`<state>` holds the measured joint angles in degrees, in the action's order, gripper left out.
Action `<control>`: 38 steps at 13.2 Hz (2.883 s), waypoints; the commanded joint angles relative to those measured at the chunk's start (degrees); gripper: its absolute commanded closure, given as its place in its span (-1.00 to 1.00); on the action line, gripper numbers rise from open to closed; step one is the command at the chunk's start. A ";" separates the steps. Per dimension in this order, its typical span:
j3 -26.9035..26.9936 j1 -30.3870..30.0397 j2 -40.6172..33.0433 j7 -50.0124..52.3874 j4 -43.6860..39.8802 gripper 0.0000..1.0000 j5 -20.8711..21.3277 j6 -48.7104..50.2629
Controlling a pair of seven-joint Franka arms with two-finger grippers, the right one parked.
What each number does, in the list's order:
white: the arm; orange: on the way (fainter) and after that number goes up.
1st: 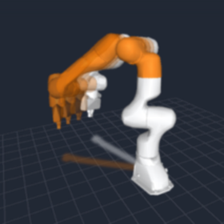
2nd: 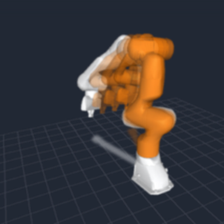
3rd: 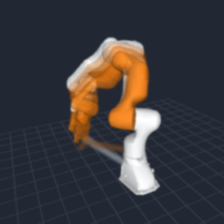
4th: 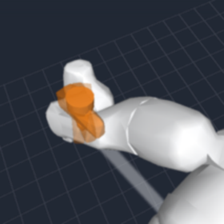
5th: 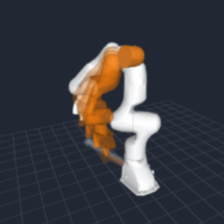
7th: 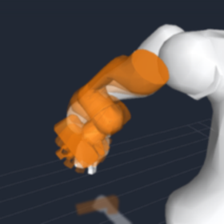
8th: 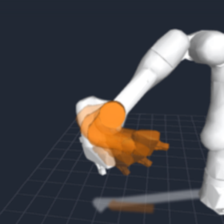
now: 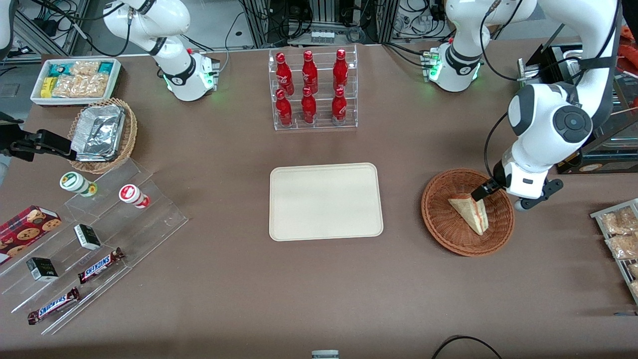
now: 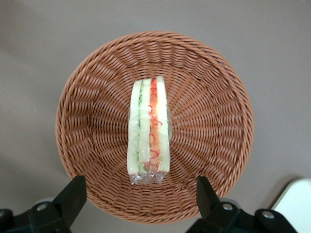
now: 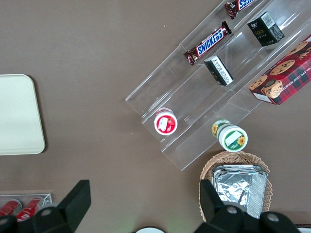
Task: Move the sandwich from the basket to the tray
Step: 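Lower the left gripper and close it on the sandwich, lifting it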
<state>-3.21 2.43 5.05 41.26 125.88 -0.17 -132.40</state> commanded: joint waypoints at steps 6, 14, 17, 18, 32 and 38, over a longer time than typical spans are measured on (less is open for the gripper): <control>-0.57 0.64 4.96 6.38 0.42 -1.00 0.00 -2.77; -0.66 0.47 8.65 5.59 0.06 -1.00 0.00 -5.76; -0.66 0.47 10.15 5.41 -0.37 -1.00 0.00 -5.86; -0.57 0.47 10.41 5.32 -0.46 -1.00 0.00 -6.29; -0.75 0.56 8.57 2.87 -10.98 1.00 -0.09 11.06; -10.92 0.56 9.53 3.56 -18.82 1.00 -0.18 17.96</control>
<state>-11.68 2.71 13.62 44.83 109.05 -0.18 -115.80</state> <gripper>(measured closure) 0.855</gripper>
